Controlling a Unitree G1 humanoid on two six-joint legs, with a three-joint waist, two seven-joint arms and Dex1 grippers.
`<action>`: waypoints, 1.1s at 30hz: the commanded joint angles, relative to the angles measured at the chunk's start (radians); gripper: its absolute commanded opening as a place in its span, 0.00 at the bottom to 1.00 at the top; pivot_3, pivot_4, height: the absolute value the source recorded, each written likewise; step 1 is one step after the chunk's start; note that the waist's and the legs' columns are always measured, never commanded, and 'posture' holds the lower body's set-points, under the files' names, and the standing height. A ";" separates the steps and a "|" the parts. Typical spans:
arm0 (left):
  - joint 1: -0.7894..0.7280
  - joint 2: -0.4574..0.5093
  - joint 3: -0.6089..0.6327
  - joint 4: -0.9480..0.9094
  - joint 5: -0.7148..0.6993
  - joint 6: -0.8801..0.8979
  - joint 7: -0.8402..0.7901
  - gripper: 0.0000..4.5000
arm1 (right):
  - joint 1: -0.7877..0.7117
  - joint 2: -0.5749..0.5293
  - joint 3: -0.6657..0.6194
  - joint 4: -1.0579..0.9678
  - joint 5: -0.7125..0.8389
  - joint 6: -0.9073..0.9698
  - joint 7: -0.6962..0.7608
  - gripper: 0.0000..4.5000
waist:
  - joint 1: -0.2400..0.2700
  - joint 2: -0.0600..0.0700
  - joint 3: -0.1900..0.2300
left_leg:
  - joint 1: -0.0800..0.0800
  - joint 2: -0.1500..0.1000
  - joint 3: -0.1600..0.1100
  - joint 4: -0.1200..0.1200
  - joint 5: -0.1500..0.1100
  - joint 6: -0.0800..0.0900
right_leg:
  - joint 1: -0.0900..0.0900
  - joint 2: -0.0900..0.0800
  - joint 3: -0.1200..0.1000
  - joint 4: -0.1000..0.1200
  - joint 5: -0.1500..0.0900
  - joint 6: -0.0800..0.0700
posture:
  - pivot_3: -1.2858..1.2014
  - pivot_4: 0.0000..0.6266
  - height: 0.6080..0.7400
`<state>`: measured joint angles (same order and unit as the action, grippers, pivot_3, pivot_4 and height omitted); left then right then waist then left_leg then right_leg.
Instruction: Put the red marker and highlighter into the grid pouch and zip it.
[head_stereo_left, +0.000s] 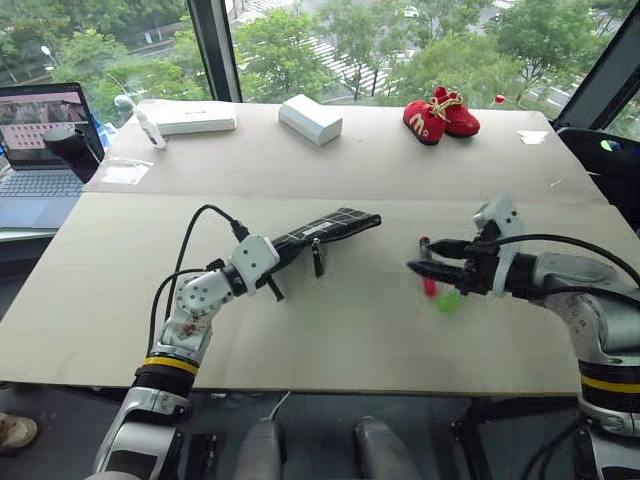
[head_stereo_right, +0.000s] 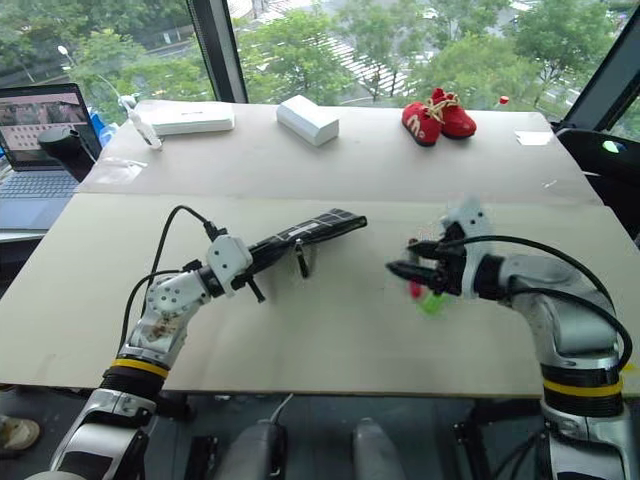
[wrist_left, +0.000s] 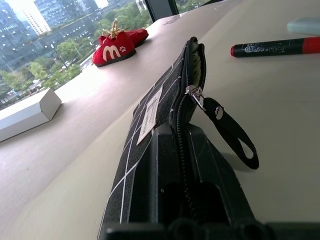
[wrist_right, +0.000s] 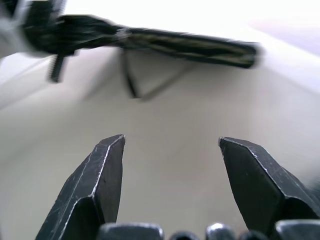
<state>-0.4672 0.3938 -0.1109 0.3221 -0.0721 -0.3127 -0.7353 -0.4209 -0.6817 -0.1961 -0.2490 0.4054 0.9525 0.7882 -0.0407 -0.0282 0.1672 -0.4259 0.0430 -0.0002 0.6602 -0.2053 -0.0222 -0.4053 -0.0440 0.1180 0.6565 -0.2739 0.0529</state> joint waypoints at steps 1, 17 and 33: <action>-0.007 0.001 0.007 -0.012 -0.003 -0.030 -0.003 0.00 | 0.025 0.040 -0.085 -0.062 -0.056 0.087 -0.212 0.74 | 0.000 0.000 0.000 | 0.000 0.000 0.000 0.000 0.000 0.000 | 0.000 0.000 0.000 0.000 0.000 0.000 | 0.52 0.24 0.92; -0.001 -0.029 -0.007 0.008 -0.001 -0.042 -0.006 0.00 | 0.067 0.309 -0.147 -0.233 -0.200 0.305 -0.684 0.74 | 0.001 0.000 0.000 | -0.001 0.000 0.000 0.000 0.000 0.000 | 0.000 0.000 0.001 0.000 0.000 0.000 | 0.52 0.24 0.92; 0.038 -0.038 0.000 -0.021 0.000 -0.035 0.034 0.00 | 0.121 0.419 -0.143 -0.255 -0.198 0.405 -0.734 0.74 | -0.001 0.000 0.000 | -0.001 0.000 0.000 0.000 0.000 0.000 | 0.000 0.000 0.000 0.000 0.000 0.000 | 0.52 0.24 0.92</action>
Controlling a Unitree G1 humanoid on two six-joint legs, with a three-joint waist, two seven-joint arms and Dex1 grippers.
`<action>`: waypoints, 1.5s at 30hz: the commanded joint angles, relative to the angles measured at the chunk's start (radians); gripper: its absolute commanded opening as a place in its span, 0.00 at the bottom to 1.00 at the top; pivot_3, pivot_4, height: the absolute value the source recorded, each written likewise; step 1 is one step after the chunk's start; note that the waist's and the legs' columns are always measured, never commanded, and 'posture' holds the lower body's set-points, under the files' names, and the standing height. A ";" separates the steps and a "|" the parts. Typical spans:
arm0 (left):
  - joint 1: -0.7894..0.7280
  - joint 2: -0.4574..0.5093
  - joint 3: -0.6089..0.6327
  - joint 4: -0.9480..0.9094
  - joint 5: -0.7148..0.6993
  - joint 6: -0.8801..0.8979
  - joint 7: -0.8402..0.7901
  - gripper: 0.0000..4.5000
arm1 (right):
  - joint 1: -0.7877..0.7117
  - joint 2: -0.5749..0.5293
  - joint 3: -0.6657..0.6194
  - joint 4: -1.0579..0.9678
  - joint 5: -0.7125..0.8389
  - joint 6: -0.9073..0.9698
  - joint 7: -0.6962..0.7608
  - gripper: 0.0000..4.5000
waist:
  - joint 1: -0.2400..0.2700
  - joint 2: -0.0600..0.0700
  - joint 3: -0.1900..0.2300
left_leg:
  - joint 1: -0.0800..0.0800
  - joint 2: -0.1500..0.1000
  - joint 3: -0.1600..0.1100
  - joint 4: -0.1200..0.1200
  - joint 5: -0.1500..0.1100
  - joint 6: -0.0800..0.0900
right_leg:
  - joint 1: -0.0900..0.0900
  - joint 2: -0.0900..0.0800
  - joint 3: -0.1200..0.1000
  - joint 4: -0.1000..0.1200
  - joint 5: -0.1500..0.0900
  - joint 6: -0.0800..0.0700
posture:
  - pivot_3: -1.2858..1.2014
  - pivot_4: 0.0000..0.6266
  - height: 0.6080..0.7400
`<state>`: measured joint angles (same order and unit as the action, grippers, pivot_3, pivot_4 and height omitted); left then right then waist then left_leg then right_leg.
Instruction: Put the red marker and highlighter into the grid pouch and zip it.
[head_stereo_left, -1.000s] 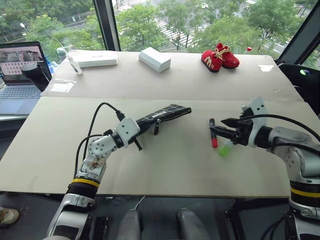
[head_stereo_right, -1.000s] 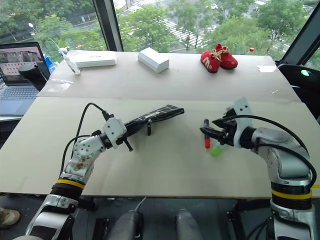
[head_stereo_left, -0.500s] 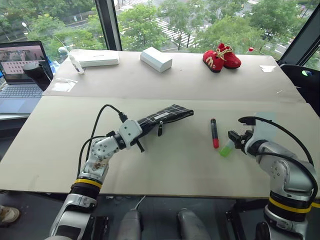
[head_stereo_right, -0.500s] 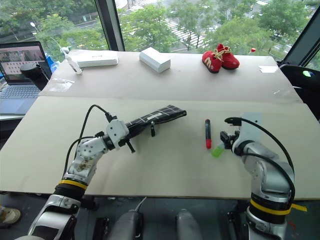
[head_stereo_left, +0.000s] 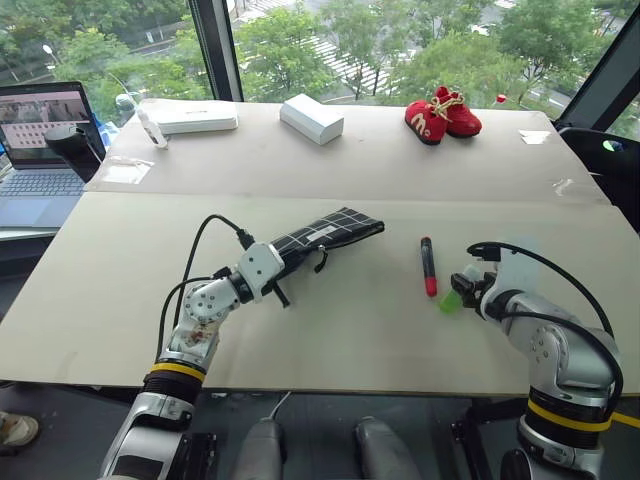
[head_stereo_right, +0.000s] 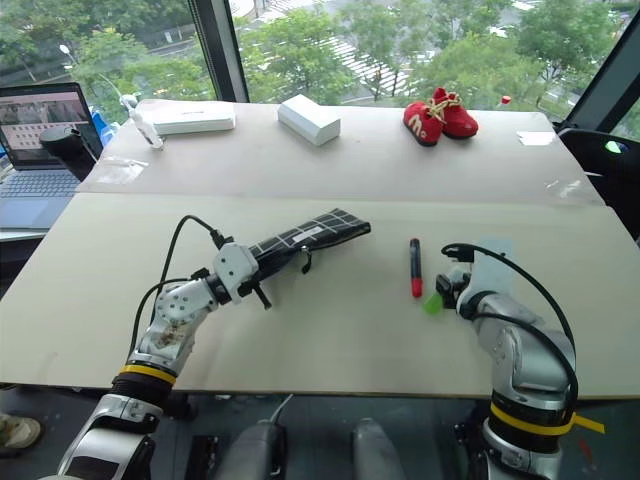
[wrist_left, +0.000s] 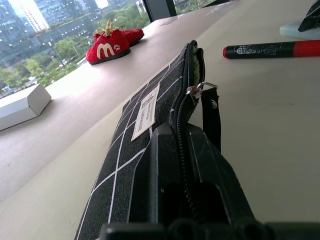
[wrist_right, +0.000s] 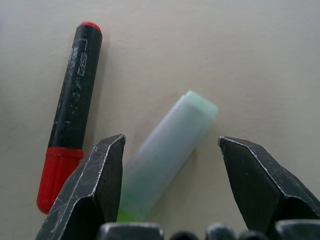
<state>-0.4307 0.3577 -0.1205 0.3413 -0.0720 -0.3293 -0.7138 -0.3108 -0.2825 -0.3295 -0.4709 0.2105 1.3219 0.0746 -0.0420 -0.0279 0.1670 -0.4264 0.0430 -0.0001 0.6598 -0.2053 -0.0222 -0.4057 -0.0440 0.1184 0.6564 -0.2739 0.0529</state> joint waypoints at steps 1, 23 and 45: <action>0.002 -0.002 0.010 -0.041 0.000 -0.018 0.013 0.00 | 0.017 0.023 -0.001 -0.034 -0.009 0.036 -0.025 0.74 | 0.000 0.000 0.000 | 0.000 0.000 0.000 0.000 0.000 0.000 | 0.000 0.000 0.000 0.000 0.000 0.000 | 0.52 0.24 0.92; -0.002 0.002 0.009 -0.046 -0.002 -0.008 0.013 0.00 | 0.062 0.027 -0.016 -0.017 -0.054 0.000 -0.080 0.15 | 0.007 -0.002 -0.001 | 0.001 0.000 -0.001 0.000 0.000 0.000 | 0.002 0.000 -0.001 -0.001 0.000 0.000 | 0.52 0.24 0.92; -0.003 -0.010 0.003 -0.040 -0.008 -0.009 0.007 0.00 | -0.064 -0.056 -0.113 0.003 -0.074 -0.113 -0.073 0.95 | -0.004 -0.002 -0.001 | 0.001 -0.001 0.000 0.000 0.000 0.000 | 0.001 0.000 0.000 -0.001 0.000 0.000 | 0.52 0.24 0.92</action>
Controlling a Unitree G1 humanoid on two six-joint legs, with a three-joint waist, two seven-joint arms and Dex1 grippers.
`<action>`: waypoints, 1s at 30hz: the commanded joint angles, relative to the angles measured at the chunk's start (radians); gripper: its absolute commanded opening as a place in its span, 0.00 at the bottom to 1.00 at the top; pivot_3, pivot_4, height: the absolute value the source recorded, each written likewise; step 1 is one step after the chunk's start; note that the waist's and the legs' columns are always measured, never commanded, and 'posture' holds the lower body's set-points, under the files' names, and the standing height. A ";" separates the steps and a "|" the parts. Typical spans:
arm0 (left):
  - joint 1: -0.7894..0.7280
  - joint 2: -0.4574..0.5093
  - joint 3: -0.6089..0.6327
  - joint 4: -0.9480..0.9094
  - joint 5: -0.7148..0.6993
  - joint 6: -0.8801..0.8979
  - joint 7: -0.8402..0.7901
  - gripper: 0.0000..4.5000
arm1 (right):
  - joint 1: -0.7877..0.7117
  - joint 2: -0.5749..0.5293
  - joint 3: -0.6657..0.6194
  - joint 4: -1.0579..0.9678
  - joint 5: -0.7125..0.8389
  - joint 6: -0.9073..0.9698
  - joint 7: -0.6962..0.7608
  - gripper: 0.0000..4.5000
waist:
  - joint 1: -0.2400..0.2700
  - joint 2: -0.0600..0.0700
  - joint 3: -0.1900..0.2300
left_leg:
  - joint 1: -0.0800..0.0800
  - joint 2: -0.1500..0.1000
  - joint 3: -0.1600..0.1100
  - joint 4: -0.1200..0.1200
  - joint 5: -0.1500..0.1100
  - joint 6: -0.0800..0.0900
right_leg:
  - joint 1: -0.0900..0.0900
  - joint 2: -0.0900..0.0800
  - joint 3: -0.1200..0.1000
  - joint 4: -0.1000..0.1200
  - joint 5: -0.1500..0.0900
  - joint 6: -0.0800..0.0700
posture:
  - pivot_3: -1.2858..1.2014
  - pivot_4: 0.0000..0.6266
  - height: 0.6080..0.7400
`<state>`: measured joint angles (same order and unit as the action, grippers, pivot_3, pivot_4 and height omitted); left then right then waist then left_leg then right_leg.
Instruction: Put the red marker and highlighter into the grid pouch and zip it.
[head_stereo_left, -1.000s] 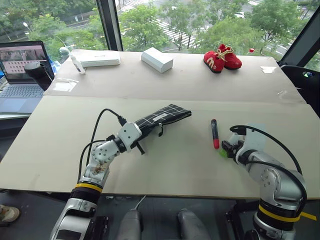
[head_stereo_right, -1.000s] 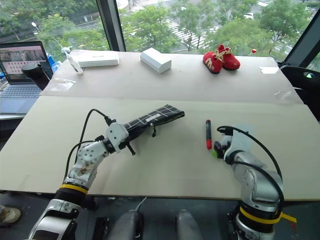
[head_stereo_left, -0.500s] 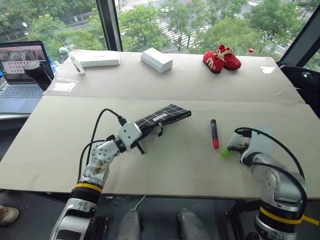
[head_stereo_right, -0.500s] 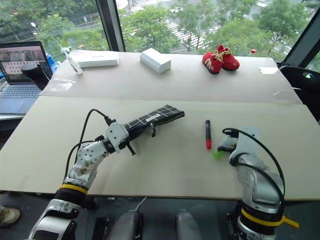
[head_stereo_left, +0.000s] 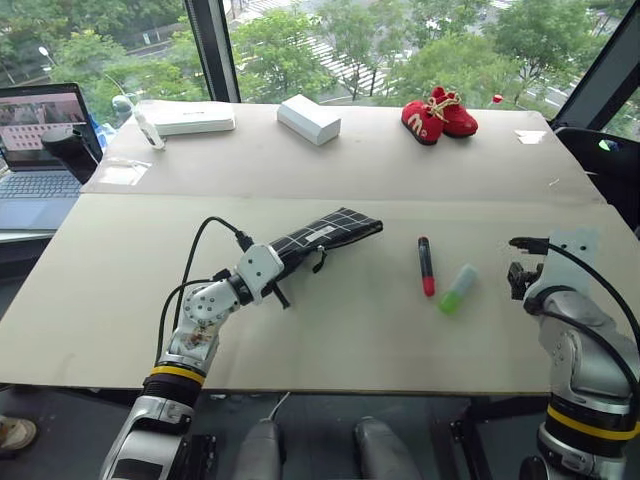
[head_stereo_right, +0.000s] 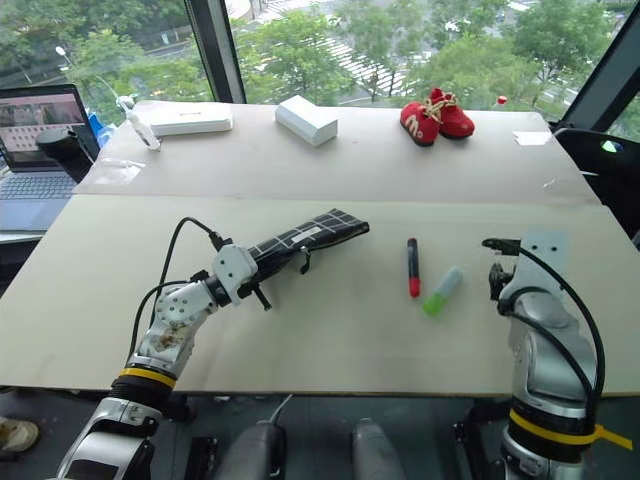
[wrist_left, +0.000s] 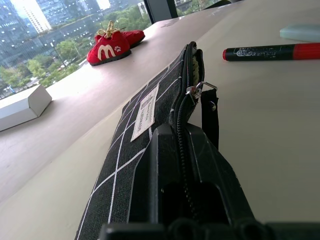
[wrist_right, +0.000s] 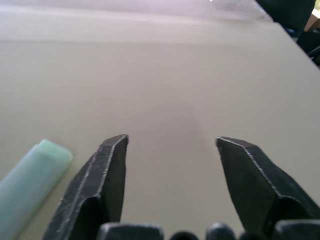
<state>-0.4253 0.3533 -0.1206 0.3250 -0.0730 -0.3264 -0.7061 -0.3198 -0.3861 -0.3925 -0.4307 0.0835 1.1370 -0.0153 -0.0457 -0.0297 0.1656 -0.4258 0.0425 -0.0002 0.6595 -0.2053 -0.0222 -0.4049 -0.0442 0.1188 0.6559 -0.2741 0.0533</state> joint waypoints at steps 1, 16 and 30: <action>-0.009 -0.007 0.004 -0.022 -0.006 -0.013 -0.001 0.00 | -0.070 0.068 -0.062 -0.044 0.065 0.110 0.018 0.99 | 0.000 0.000 0.000 | 0.000 0.000 0.000 0.000 0.000 0.000 | 0.000 0.000 0.000 0.000 0.000 0.000 | 0.52 0.24 0.92; 0.012 -0.018 -0.001 -0.036 -0.003 -0.014 0.004 0.00 | -0.107 0.272 -0.029 -0.162 0.021 0.374 -0.050 0.99 | 0.002 0.001 0.000 | -0.001 0.000 0.000 0.000 0.000 0.000 | -0.001 0.000 0.000 0.000 0.000 0.000 | 0.52 0.24 0.92; 0.034 -0.011 0.004 -0.055 0.001 -0.013 0.016 0.00 | -0.033 0.323 -0.020 -0.141 -0.027 0.399 -0.065 0.99 | 0.004 0.001 0.000 | -0.001 0.000 0.000 0.000 0.000 0.000 | -0.001 0.000 -0.001 0.000 0.000 0.000 | 0.52 0.24 0.92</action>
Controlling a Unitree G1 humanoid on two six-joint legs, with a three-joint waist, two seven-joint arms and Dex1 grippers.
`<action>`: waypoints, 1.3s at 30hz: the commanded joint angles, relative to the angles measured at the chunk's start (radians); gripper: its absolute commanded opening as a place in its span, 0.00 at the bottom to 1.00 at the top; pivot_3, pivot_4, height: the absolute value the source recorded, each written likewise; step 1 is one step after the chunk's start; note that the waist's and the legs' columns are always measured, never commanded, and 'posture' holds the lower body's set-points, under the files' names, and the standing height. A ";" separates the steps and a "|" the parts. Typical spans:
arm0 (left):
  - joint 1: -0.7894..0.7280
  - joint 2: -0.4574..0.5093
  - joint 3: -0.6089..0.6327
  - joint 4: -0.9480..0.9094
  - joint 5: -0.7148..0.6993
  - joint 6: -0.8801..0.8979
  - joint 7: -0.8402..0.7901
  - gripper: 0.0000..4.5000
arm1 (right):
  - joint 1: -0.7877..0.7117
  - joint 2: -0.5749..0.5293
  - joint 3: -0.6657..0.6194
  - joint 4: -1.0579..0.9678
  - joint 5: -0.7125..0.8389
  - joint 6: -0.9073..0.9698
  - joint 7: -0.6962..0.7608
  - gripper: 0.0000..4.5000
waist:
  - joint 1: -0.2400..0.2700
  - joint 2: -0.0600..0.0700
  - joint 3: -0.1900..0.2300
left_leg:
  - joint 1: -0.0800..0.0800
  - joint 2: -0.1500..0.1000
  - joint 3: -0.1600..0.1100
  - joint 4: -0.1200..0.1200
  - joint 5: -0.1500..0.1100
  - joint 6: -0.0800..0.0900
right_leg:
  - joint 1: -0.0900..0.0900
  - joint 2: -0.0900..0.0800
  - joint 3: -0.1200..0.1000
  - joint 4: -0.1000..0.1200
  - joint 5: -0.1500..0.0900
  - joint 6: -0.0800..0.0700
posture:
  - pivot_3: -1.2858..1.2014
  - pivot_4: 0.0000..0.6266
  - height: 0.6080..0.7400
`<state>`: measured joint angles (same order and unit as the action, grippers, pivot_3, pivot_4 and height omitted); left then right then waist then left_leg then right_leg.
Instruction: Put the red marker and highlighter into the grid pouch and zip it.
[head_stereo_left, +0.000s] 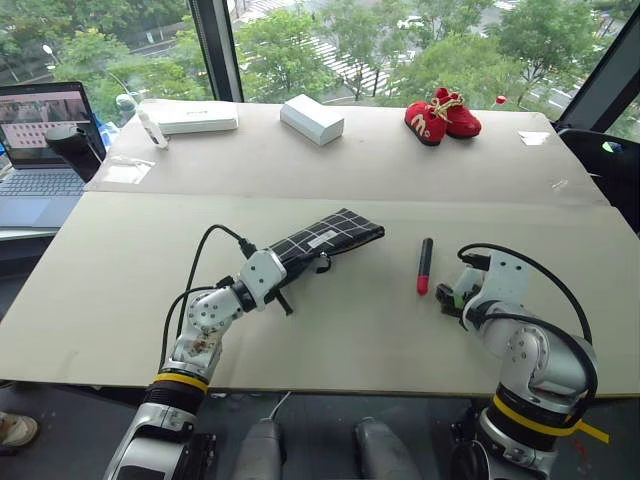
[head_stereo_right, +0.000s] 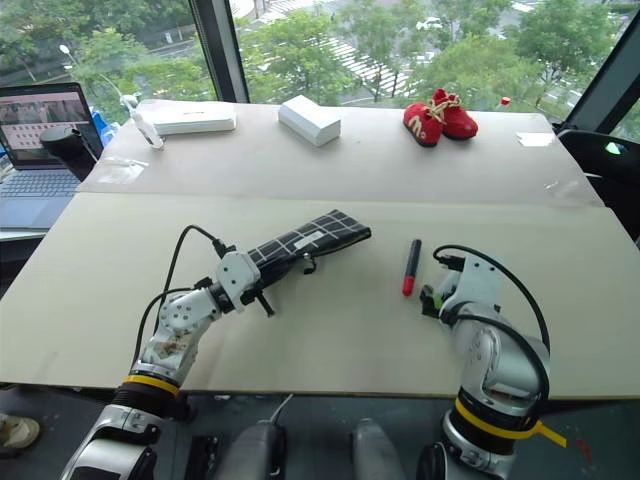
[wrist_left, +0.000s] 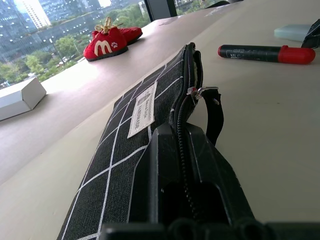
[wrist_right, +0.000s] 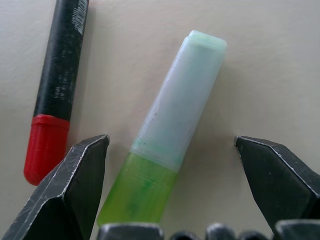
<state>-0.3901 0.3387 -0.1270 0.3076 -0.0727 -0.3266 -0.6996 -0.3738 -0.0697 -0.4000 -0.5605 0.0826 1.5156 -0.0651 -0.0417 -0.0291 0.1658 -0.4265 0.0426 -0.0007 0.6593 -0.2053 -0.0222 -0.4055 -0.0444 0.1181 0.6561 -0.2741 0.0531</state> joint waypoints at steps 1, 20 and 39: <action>0.000 0.004 0.011 -0.038 0.001 -0.013 0.011 0.00 | 0.026 0.009 -0.015 -0.011 -0.029 0.019 -0.018 0.99 | 0.000 0.000 0.000 | 0.000 0.000 0.000 0.000 0.000 0.000 | 0.000 0.000 0.000 0.000 0.000 0.000 | 0.52 0.24 0.92; -0.006 0.012 0.015 -0.034 -0.004 -0.013 0.010 0.00 | 0.002 0.029 -0.046 0.014 -0.063 -0.011 -0.006 0.23 | -0.002 0.000 0.000 | 0.000 0.000 0.000 0.000 0.000 0.000 | 0.000 0.000 0.000 0.000 0.000 0.000 | 0.52 0.24 0.92; -0.018 0.119 0.080 -0.099 -0.153 0.074 -0.170 0.00 | -0.066 -0.759 0.463 0.494 -0.153 -1.610 0.850 0.23 | -0.004 0.004 0.004 | 0.000 0.000 0.002 -0.004 0.000 0.000 | 0.001 0.000 0.001 -0.008 0.000 0.001 | 0.52 0.24 0.92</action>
<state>-0.3975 0.4505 -0.0566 0.2391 -0.2025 -0.2486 -0.8498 -0.3954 -0.8046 0.0464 -0.0908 -0.0314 0.0498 0.7582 -0.0455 -0.0253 0.1696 -0.4260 0.0428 0.0014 0.6556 -0.2055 -0.0219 -0.4042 -0.0445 0.1194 0.6484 -0.2741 0.0537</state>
